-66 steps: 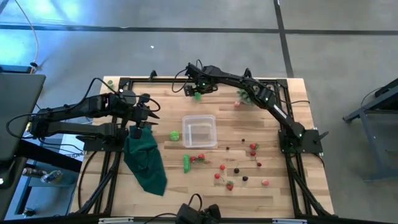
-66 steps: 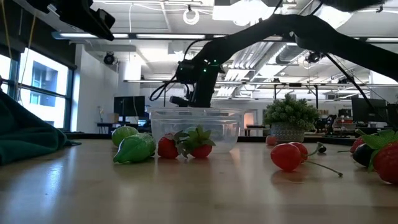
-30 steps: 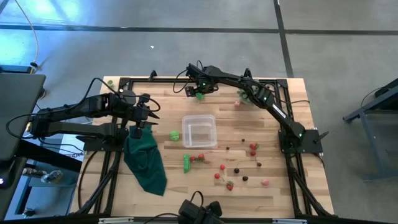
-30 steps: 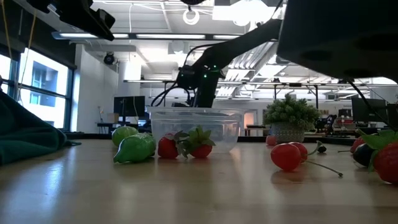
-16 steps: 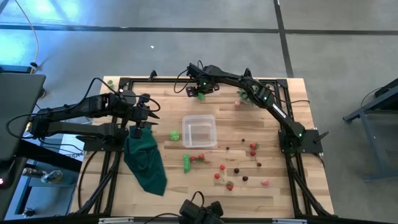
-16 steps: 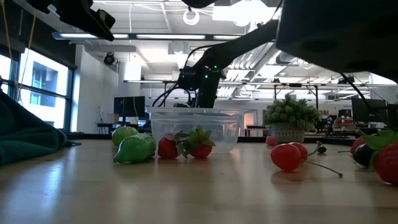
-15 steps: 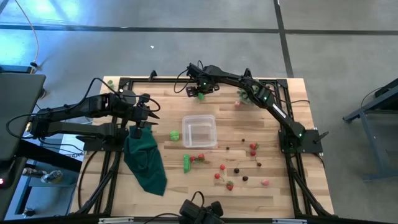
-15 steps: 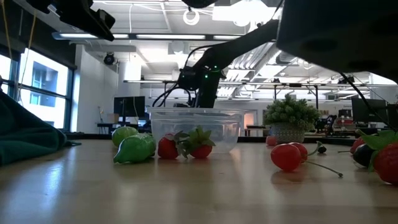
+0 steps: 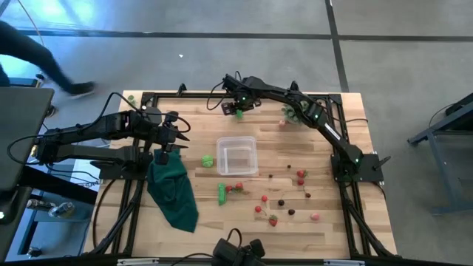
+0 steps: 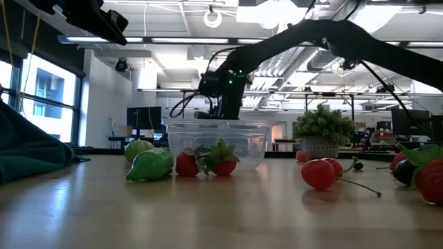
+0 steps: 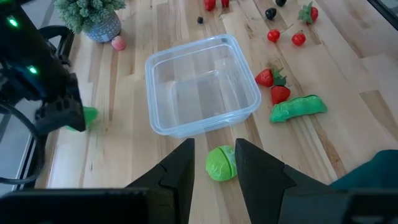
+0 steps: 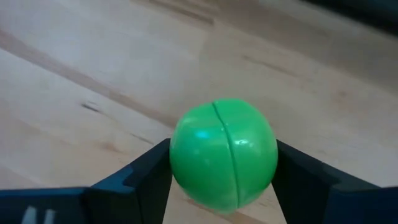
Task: Pick and placing Produce into tupperware
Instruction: Put the avocado into the transparent bin
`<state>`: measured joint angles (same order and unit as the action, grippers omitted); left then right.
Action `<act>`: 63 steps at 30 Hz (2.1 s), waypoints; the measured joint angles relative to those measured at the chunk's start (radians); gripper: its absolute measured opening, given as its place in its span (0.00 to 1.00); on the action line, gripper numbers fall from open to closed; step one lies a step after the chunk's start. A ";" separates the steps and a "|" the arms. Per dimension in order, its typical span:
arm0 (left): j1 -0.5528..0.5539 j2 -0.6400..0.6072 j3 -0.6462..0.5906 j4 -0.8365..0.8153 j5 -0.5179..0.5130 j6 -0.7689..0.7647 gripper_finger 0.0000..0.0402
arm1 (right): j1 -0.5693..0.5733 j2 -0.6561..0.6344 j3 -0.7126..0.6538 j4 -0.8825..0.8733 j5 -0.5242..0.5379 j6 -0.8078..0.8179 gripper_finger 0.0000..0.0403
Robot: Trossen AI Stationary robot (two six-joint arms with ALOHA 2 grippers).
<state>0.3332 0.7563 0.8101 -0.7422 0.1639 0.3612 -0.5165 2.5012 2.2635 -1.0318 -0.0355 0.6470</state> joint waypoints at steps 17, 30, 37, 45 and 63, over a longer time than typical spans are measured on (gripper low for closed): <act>0.000 0.000 0.000 0.000 0.000 0.000 0.26 | 0.064 -0.294 0.000 -0.041 -0.176 -0.291 0.55; 0.000 0.000 0.000 0.000 0.000 0.000 0.26 | 0.361 -0.544 0.000 -0.051 0.129 -0.498 0.55; 0.000 0.000 0.000 0.000 0.000 0.000 0.26 | 0.494 -0.525 -0.018 -0.069 0.226 -0.407 0.55; 0.000 0.000 0.000 0.000 0.000 0.000 0.26 | 0.508 -0.447 -0.214 -0.003 0.131 -0.367 0.55; 0.000 0.000 0.000 0.000 0.000 0.000 0.26 | 0.395 -0.440 -0.720 0.422 -0.094 -0.338 0.55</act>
<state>0.3332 0.7559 0.8101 -0.7422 0.1641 0.3612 -0.1213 2.0613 1.5435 -0.6101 -0.1293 0.3094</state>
